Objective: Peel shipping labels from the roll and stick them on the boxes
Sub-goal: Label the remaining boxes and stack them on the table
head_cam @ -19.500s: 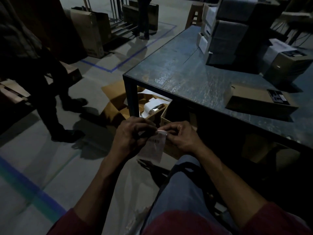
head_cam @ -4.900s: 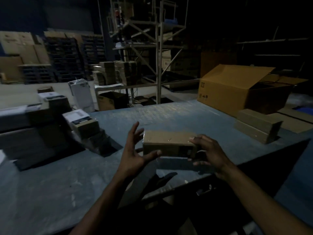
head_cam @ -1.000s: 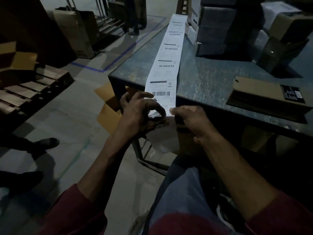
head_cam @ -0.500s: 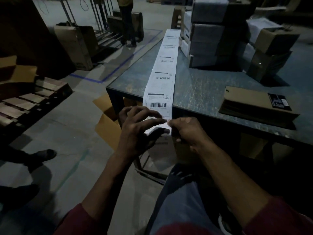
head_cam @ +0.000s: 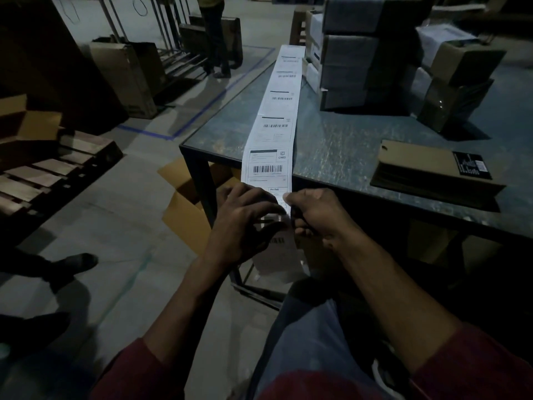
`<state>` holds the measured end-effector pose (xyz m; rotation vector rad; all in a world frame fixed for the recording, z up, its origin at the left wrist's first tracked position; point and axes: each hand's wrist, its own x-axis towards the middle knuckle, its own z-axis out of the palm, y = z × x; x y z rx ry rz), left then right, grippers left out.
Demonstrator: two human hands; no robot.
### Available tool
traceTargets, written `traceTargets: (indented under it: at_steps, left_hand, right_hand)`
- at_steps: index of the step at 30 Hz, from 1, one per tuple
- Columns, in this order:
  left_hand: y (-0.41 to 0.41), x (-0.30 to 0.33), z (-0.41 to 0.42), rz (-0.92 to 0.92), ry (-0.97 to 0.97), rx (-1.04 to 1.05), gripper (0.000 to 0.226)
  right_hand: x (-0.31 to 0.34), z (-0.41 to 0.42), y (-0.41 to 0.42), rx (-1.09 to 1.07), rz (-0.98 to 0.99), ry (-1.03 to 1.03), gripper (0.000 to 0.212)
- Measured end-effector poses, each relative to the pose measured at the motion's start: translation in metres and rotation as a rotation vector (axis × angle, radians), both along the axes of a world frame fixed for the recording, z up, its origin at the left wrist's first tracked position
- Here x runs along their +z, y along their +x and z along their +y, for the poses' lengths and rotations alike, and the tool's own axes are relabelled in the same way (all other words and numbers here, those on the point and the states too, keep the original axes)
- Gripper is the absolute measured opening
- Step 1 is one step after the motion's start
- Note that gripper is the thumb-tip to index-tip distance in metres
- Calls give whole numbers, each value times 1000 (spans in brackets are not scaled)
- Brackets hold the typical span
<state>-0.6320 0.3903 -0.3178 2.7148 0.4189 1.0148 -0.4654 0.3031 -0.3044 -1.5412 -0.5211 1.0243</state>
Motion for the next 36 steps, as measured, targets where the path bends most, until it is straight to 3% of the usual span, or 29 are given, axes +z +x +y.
traceTargets:
  at_steps: [3, 6, 9, 13, 19, 27, 33, 35, 36]
  left_hand:
    - [1, -2, -1, -9, -13, 10, 22]
    - [2, -2, -2, -20, -57, 1, 9]
    - [4, 1, -6, -20, -94, 30, 16]
    - [0, 9, -10, -12, -109, -17, 15]
    - [-17, 31, -15, -71, -356, -181, 13]
    - [-27, 61, -24, -198, -416, -126, 12]
    - [-12, 68, -12, -164, -494, -204, 10]
    - [-9, 67, -8, -130, -489, -225, 9]
    - [-9, 66, -6, -131, -491, -225, 9]
  right_hand:
    - [-1, 0, 2, 3, -6, 6, 24]
    - [-4, 1, 2, 9, 8, 22, 26]
    - [-7, 1, 4, -3, 2, 37, 25]
    - [-19, 4, 8, -23, -81, 31, 27]
    - [-32, 2, 10, -56, -277, -38, 26]
    - [-39, 10, 12, -102, -422, -123, 27]
    - [-45, 4, 14, -125, -576, -200, 51]
    - [-33, -2, 15, -115, -463, -222, 65]
    - [-24, -9, 13, -89, -293, -203, 73]
